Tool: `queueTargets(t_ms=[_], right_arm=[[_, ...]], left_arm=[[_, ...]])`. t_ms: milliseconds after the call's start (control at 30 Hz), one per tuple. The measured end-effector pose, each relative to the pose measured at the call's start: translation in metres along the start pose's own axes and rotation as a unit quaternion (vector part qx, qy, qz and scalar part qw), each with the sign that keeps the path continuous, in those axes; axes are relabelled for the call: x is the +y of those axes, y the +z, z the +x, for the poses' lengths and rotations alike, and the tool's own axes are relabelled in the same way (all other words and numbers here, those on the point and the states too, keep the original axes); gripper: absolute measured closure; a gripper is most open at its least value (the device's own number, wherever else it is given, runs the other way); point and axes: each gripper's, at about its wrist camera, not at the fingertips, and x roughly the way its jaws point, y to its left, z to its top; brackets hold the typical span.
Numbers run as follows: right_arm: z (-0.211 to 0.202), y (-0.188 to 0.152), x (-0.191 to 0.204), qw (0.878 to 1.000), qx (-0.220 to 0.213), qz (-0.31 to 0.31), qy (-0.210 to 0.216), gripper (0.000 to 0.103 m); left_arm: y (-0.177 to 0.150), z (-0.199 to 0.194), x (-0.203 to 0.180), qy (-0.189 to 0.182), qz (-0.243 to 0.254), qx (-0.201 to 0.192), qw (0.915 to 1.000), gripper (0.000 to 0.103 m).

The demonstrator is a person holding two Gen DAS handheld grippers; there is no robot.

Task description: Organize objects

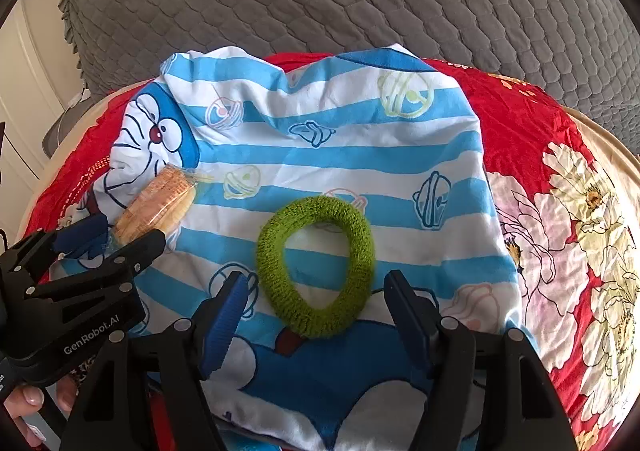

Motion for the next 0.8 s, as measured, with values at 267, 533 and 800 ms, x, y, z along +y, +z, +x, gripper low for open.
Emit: queueTargets(t_ms=[267,533,800], right_arm=[[-0.015,-0.007,0.002,1.000,-0.004,-0.001,0.007,0.033],[-0.034,-0.012,0.004,1.000,-0.014,-0.007,-0.002,0.026],[-0.051,-0.013,0.006,1.000,-0.023,-0.011,-0.005,0.018]], left_arm=[[-0.005,-0.013,0.003,0.002,-0.004,0.003,1.0000,0.026],[-0.005,-0.028,0.007,-0.007,-0.012,0.005,0.9999,0.024],[-0.008,-0.044,0.005,-0.008,-0.003,0.000,1.0000,0.023]])
